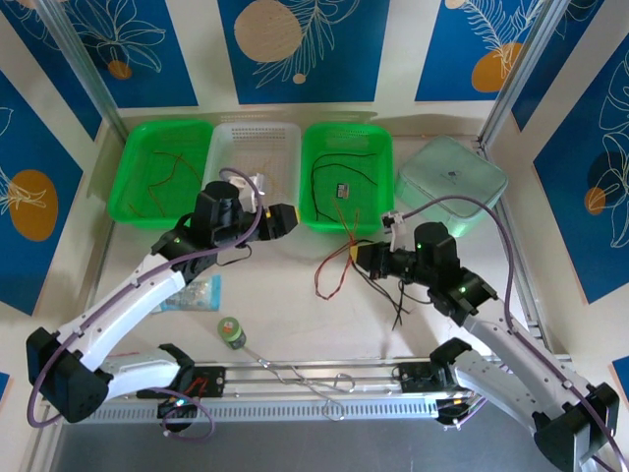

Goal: Untangle the cables

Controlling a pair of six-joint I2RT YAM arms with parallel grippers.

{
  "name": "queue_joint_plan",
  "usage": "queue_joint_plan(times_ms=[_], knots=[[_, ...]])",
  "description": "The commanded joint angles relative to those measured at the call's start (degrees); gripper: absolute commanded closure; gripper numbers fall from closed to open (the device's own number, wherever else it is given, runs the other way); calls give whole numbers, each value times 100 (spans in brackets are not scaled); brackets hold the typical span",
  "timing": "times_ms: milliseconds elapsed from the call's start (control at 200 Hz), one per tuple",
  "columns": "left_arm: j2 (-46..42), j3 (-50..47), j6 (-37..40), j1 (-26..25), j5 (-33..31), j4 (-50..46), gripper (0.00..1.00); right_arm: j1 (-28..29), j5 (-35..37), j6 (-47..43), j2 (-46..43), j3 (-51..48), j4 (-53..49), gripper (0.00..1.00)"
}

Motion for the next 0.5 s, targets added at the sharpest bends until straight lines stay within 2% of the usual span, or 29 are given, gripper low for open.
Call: queue_joint_plan(times_ms=[0,315,420,495], knots=[[116,-16,-312,-182,386,683,40,67,-479,173,167,-7,817,100],[600,102,-487,-493,545,1189,35,397,-312,74,533,177,847,100],[625,70,-538,-503,575,1339,32,336,-124,215,404,58,963,100],[583,43,-562,-506,664,1471,31,117,-359,498,258,-199,1419,100]])
